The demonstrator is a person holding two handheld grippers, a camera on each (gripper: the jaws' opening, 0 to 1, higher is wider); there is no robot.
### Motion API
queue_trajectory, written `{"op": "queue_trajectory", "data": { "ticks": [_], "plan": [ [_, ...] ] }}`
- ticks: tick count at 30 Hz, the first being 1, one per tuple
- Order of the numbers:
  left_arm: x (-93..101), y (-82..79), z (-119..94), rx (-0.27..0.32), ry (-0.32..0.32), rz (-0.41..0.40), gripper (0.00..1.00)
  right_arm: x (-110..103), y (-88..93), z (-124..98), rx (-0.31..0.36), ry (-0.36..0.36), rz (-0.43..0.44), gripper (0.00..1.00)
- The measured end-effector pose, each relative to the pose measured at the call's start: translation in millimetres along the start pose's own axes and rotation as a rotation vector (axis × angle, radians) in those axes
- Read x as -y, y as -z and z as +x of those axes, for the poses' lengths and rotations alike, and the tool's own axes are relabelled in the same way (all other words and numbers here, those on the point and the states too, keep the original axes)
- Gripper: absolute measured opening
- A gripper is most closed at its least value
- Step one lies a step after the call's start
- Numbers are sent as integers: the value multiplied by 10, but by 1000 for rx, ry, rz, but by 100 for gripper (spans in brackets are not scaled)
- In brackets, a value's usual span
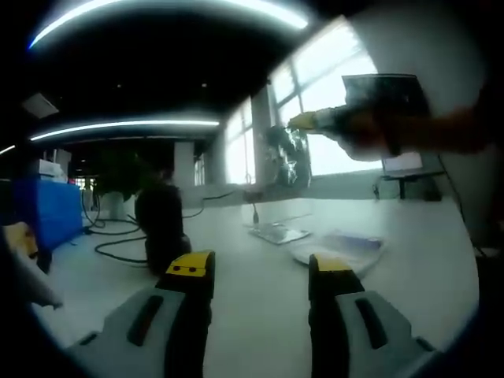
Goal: Clip sheet goods on table flip sheet goods clip sheet goods scan sheet goods put sheet goods back to table
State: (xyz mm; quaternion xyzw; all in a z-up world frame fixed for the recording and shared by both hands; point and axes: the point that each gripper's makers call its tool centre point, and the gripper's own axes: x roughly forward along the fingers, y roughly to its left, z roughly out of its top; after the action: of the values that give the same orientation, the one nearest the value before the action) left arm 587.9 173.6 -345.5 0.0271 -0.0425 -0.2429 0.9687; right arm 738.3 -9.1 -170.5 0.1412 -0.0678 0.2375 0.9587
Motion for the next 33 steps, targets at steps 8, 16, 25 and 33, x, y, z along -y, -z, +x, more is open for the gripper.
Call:
{"op": "queue_trajectory", "data": {
  "ticks": [8, 16, 25, 33],
  "plan": [
    [-12, 8, 4, -3, -3, -2, 40, -13, 43, 119, 12, 11, -6, 0],
    [-8, 9, 5, -5, -3, -1, 40, -7, 142, 233, 13, 22, -29, 0],
    [1, 5, 4, -5, -4, 0, 40, 0, 232, 384, 21, 51, -38, 0],
    [6, 6, 3, -4, -1, -3, 40, -77, 351, 475, 17, 53, -34, 0]
  ]
}}
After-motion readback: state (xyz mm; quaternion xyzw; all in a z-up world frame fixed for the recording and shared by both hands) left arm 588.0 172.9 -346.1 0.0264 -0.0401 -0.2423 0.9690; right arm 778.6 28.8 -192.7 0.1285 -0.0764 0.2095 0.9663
